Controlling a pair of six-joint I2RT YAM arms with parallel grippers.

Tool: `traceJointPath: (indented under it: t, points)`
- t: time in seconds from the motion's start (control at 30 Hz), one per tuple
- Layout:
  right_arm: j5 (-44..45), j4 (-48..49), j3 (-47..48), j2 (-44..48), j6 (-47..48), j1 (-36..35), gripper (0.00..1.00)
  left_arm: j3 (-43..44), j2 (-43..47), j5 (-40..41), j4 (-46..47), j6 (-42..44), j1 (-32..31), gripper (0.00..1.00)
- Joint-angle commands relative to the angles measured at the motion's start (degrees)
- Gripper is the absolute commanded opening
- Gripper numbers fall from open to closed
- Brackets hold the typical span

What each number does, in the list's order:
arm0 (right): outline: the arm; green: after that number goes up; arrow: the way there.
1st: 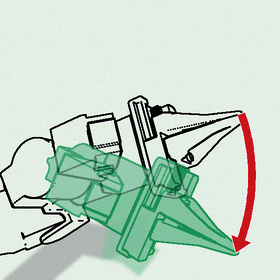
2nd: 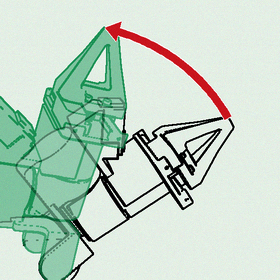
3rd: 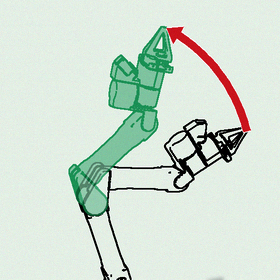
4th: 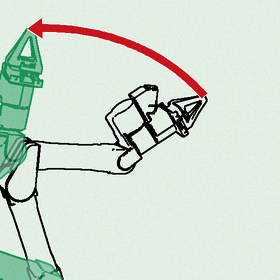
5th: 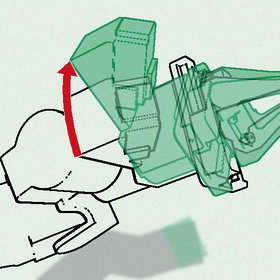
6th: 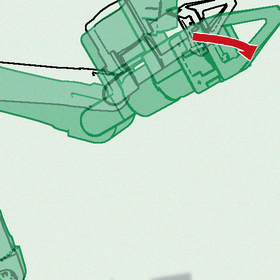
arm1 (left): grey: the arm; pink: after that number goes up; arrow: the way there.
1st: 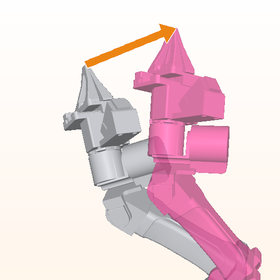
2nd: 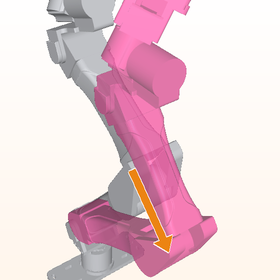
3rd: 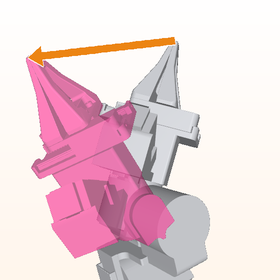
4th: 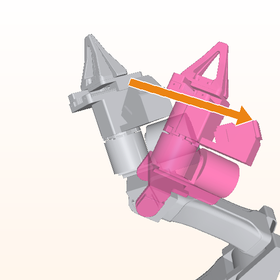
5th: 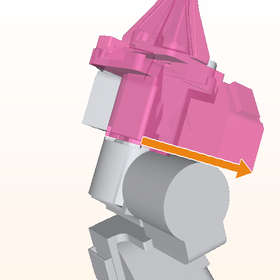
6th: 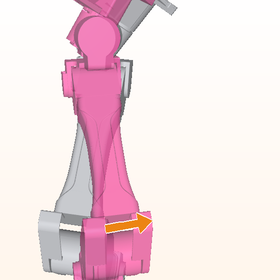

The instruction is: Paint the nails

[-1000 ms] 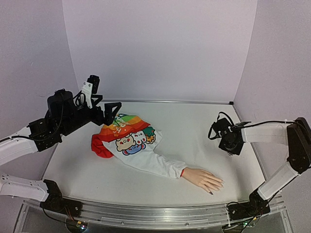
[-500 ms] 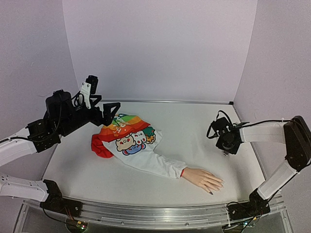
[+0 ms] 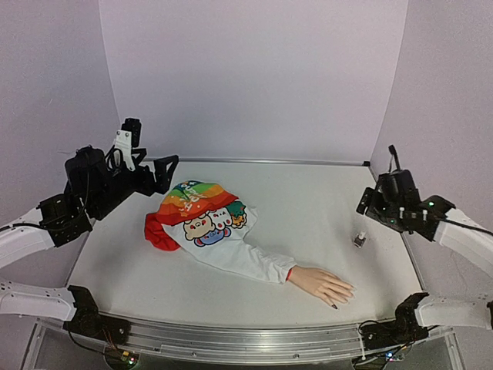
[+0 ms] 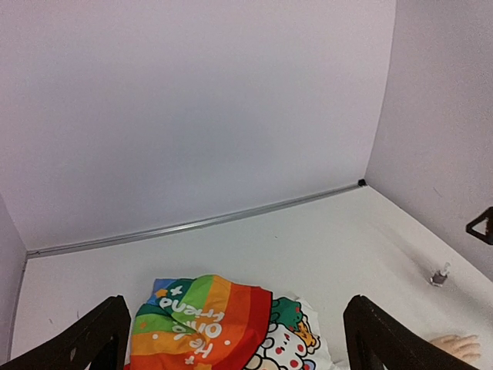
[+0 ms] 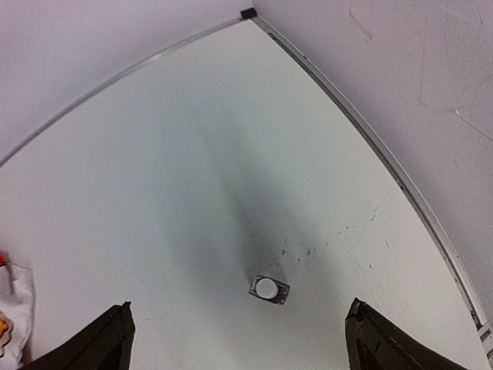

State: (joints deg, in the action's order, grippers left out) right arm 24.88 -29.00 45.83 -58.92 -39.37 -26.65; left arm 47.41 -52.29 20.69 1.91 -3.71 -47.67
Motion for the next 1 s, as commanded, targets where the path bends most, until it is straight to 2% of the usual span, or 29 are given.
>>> traceJointPath:
  t: [0.0,0.17,0.4,0.67,0.97]
  points:
    - [-6.1,-2.0,-0.2,13.6,10.4,0.3,0.98,-2.6,3.8,10.5,7.5,-1.3,0.1,1.0]
    - [-9.6,-1.2,0.8,25.3,15.2,0.3,0.98,-4.7,7.8,14.1,11.8,-0.8,0.2,1.0]
    - [-12.3,0.6,1.8,33.0,17.1,0.3,0.98,-7.2,14.4,15.2,14.3,0.7,0.2,1.0]
    - [-12.5,1.4,3.0,35.9,18.1,0.3,0.98,-6.6,18.2,15.8,13.2,3.0,0.2,1.0]
    - [-12.3,1.4,3.5,35.1,17.9,0.3,0.98,-6.1,18.3,15.1,12.7,3.5,0.2,1.0]
